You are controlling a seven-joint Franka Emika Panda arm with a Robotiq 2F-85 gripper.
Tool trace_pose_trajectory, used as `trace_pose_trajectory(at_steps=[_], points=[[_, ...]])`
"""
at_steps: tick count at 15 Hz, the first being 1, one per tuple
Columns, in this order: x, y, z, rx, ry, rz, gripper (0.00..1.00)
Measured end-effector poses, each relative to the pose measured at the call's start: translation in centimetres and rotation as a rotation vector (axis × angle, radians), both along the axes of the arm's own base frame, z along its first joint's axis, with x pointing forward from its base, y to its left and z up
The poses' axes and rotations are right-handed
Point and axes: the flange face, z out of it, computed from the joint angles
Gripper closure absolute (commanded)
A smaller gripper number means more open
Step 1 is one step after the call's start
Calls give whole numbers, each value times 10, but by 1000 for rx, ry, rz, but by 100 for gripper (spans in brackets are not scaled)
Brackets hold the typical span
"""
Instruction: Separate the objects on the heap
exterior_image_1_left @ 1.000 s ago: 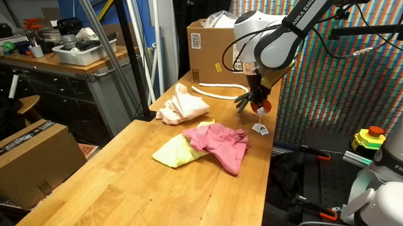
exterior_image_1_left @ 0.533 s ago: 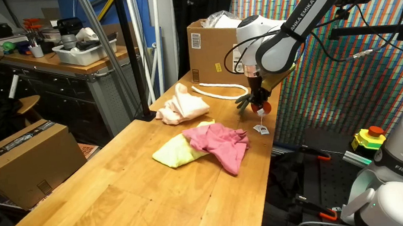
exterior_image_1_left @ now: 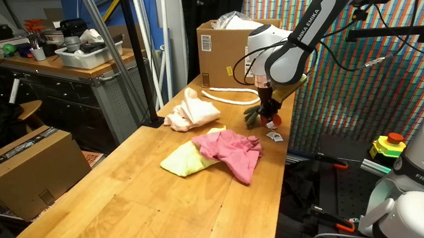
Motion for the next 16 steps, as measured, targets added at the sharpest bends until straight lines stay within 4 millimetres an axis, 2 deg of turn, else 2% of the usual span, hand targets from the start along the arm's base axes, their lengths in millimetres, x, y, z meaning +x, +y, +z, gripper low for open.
trace_pose_trajectory(at_steps=[1,2,3,5,8,11,14,16], points=[[1,0,0,7,0,3,87],[2,0,0,12,0,7,59],[2,0,0,17,-1,10,58],[4,-1,1,24,-4,11,45],[5,-1,2,27,-7,12,19],[7,-1,4,30,-12,10,1],[11,1,13,34,-27,24,0],[15,7,26,39,-45,49,0]])
